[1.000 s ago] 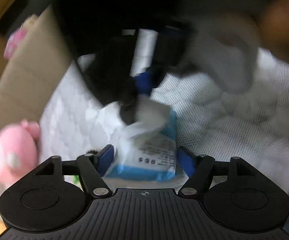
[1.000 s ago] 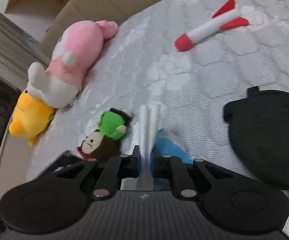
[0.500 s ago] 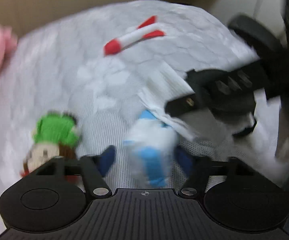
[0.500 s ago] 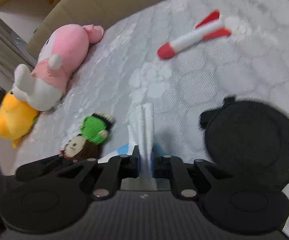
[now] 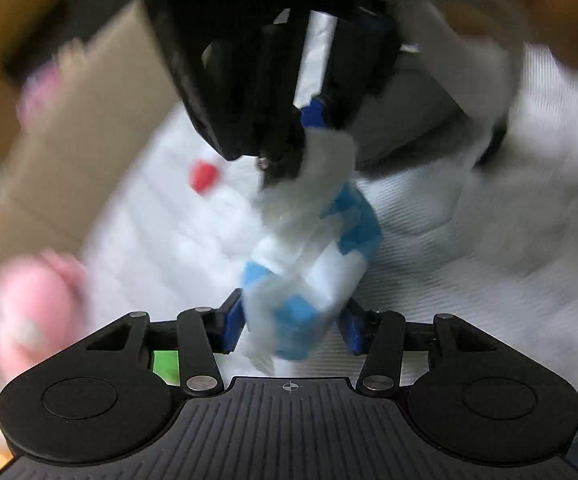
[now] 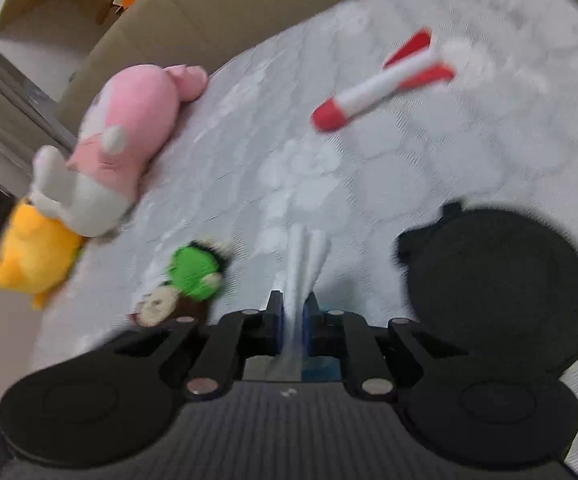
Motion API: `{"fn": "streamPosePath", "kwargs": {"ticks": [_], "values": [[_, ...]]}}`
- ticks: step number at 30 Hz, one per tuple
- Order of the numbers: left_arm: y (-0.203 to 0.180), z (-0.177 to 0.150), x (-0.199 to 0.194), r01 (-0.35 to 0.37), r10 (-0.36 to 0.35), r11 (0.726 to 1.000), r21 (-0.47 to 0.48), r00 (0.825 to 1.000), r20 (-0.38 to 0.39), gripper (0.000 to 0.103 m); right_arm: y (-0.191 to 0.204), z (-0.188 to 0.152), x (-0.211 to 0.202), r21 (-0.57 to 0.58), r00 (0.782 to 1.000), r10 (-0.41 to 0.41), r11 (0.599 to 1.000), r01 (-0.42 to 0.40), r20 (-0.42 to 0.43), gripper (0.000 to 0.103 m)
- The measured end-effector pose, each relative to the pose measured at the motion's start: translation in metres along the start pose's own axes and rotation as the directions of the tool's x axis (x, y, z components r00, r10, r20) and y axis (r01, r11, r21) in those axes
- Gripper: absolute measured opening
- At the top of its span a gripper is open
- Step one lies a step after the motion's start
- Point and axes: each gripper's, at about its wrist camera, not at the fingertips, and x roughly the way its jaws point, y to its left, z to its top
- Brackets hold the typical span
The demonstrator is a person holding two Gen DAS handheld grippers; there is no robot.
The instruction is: Organize soft objects
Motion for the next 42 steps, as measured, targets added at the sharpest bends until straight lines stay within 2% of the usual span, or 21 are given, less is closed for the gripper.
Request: {"fn": "streamPosePath", "kwargs": {"ticks": [3, 5, 6, 8, 9, 10, 12, 17, 22, 25, 26, 28, 30, 31, 33, 34, 35, 36, 37, 39, 42], "values": [[0.002, -0.004, 0.006, -0.02, 0.02, 1.0, 0.005, 0.999, -0.038, 0.052, -0.004, 0.0, 0.002, 0.027, 1.0, 0.017, 0.999, -0.017, -0.014, 0.012], [0.012, -0.006, 0.004, 0.134, -0.14, 0.987, -0.092, 0.988, -0.062, 0.056, -0.004, 0.001, 0.004, 0.023, 1.0, 0.018, 1.0, -0.017, -0.026, 0.012], [0.017, -0.008, 0.001, 0.225, -0.236, 0.963, -0.149, 0.97, -0.064, 0.064, -0.004, 0.001, 0.005, 0.021, 0.999, 0.016, 1.0, -0.016, -0.032, 0.012], [0.025, -0.009, -0.007, 0.372, -0.393, 0.894, -0.249, 0.919, -0.037, 0.081, -0.004, 0.0, 0.007, 0.014, 0.999, 0.005, 1.0, -0.004, -0.046, 0.012], [0.028, -0.01, -0.011, 0.416, -0.437, 0.865, -0.281, 0.899, -0.016, 0.092, -0.004, -0.001, 0.008, 0.012, 0.999, 0.002, 1.0, -0.001, -0.05, 0.012], [0.032, -0.01, -0.014, 0.433, -0.455, 0.847, -0.307, 0.891, 0.0, 0.095, -0.004, 0.0, 0.007, 0.012, 0.999, 0.005, 1.0, -0.004, -0.046, 0.012], [0.041, -0.012, -0.01, 0.445, -0.477, 0.81, -0.382, 0.879, 0.012, 0.094, -0.004, 0.0, 0.006, 0.014, 0.999, 0.016, 1.0, -0.015, -0.04, 0.012], [0.059, -0.031, 0.031, 0.456, -0.612, 0.614, -0.644, 0.79, -0.024, 0.094, -0.005, -0.008, 0.004, 0.085, 0.986, 0.129, 0.989, -0.12, -0.103, 0.012], [0.061, -0.039, 0.05, 0.477, -0.683, 0.454, -0.752, 0.728, 0.049, 0.095, 0.005, -0.018, 0.001, -0.032, 0.993, -0.053, 0.998, 0.05, -0.104, 0.013], [0.063, -0.042, 0.057, 0.49, -0.692, 0.39, -0.78, 0.715, 0.103, 0.095, 0.011, -0.013, 0.001, -0.107, 0.988, -0.122, 0.988, 0.112, -0.092, 0.013], [0.069, -0.039, 0.059, 0.493, -0.686, 0.392, -0.777, 0.719, 0.11, 0.092, 0.015, -0.012, 0.003, -0.145, 0.986, -0.146, 0.981, 0.133, -0.085, 0.013], [0.077, -0.034, 0.056, 0.487, -0.661, 0.429, -0.76, 0.744, 0.103, 0.078, 0.021, -0.009, 0.007, -0.226, 0.978, -0.196, 0.958, 0.177, -0.064, 0.012], [0.078, -0.029, 0.05, 0.449, -0.597, 0.521, -0.726, 0.8, 0.067, 0.066, 0.023, -0.007, 0.009, -0.261, 0.978, -0.203, 0.947, 0.185, -0.042, 0.012], [0.077, -0.023, 0.05, 0.413, -0.538, 0.595, -0.69, 0.842, 0.04, 0.065, 0.022, -0.006, 0.009, -0.248, 0.982, -0.187, 0.953, 0.173, -0.036, 0.012], [0.074, -0.01, 0.039, 0.26, -0.327, 0.798, -0.543, 0.945, -0.029, 0.059, 0.016, -0.002, 0.007, -0.2, 0.99, -0.14, 0.971, 0.132, -0.028, 0.012], [0.068, -0.007, 0.033, 0.162, -0.207, 0.884, -0.438, 0.977, -0.055, 0.058, 0.014, -0.001, 0.006, -0.178, 0.992, -0.123, 0.977, 0.117, -0.024, 0.012], [0.059, -0.004, 0.029, 0.056, -0.082, 0.945, -0.321, 0.994, -0.069, 0.056, 0.013, 0.0, 0.006, -0.166, 0.993, -0.114, 0.98, 0.11, -0.017, 0.012], [0.051, -0.003, 0.028, 0.0, -0.019, 0.971, -0.24, 0.997, -0.075, 0.054, 0.012, 0.001, 0.006, -0.153, 0.994, -0.105, 0.983, 0.102, -0.01, 0.012], [0.047, -0.002, 0.029, 0.017, -0.036, 0.975, -0.223, 0.996, -0.084, 0.055, 0.012, 0.002, 0.005, -0.143, 0.996, -0.093, 0.985, 0.092, -0.001, 0.012], [0.042, -0.001, 0.031, 0.099, -0.126, 0.966, -0.238, 0.987, -0.102, 0.054, 0.014, 0.005, 0.003, -0.128, 0.998, -0.054, 0.99, 0.057, 0.021, 0.012], [0.029, 0.003, 0.029, 0.179, -0.204, 0.962, -0.208, 0.973, -0.111, 0.055, 0.02, 0.013, -0.001, -0.074, 0.995, 0.086, 0.994, -0.082, 0.049, 0.012]]}}
